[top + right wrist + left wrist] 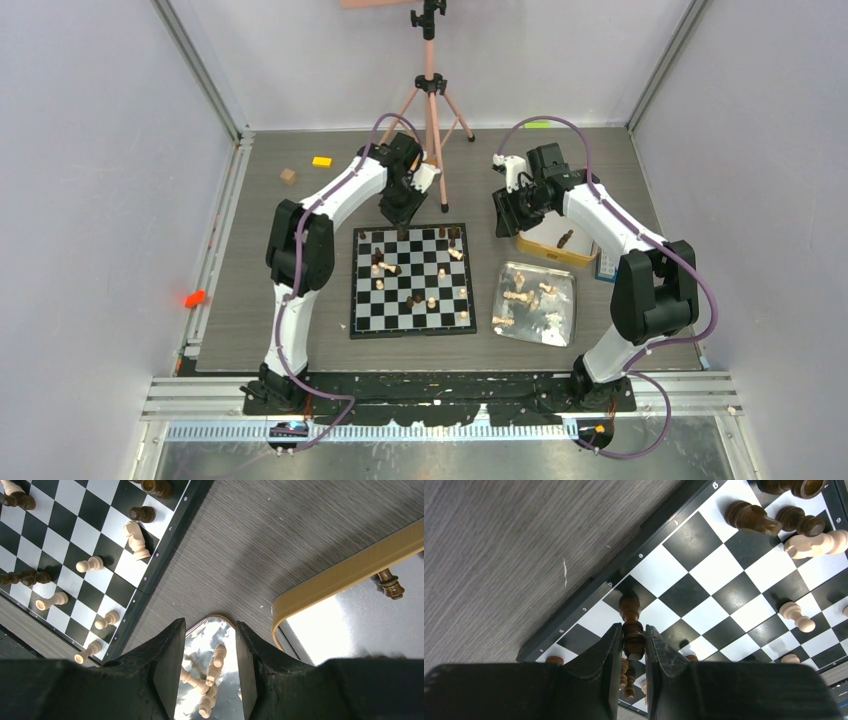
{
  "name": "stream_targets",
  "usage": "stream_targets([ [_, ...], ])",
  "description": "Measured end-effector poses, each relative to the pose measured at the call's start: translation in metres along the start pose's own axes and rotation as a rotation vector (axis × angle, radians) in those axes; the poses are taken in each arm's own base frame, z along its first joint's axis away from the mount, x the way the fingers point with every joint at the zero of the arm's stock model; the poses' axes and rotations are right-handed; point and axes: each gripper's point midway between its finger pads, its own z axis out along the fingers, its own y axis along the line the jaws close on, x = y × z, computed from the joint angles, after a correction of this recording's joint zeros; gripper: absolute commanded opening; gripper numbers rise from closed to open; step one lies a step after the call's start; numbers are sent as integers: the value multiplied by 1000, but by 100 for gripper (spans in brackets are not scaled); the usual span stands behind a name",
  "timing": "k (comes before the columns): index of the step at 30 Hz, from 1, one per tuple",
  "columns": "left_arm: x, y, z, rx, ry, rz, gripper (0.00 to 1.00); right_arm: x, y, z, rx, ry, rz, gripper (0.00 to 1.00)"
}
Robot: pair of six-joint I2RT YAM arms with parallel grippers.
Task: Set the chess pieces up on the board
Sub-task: Place the chess piece on the chessboard, then pick up the chess piece from the chessboard.
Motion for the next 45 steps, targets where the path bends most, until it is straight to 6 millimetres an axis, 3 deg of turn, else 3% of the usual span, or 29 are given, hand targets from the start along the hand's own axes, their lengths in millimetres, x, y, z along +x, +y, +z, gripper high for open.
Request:
stream_targets([
  [14, -8, 3, 1, -5, -19, -6, 24, 1, 0, 0, 0, 1, 0, 47],
  [18, -8, 4, 1, -7, -19, -7, 39, 1, 0, 0, -1, 2, 0, 47],
  [22, -7, 6, 2, -11, -16, -6, 62, 1, 0, 0, -3, 2, 0, 47],
  [26, -8, 7, 1, -16, -27, -2, 74, 1, 0, 0, -4, 1, 0, 47],
  [29, -2, 4, -9, -17, -36, 6, 75, 1, 0, 0, -4, 1, -2, 47],
  [35, 14, -15, -59, 22, -108, 86, 73, 1, 0, 0, -5, 1, -3, 47],
  [38, 26, -28, -74, 48, -126, 120, 70, 1, -1, 0, -3, 1, -2, 47],
  [45, 48, -46, -61, 82, -63, 156, 63, 1, -4, -1, 2, 0, 3, 47],
])
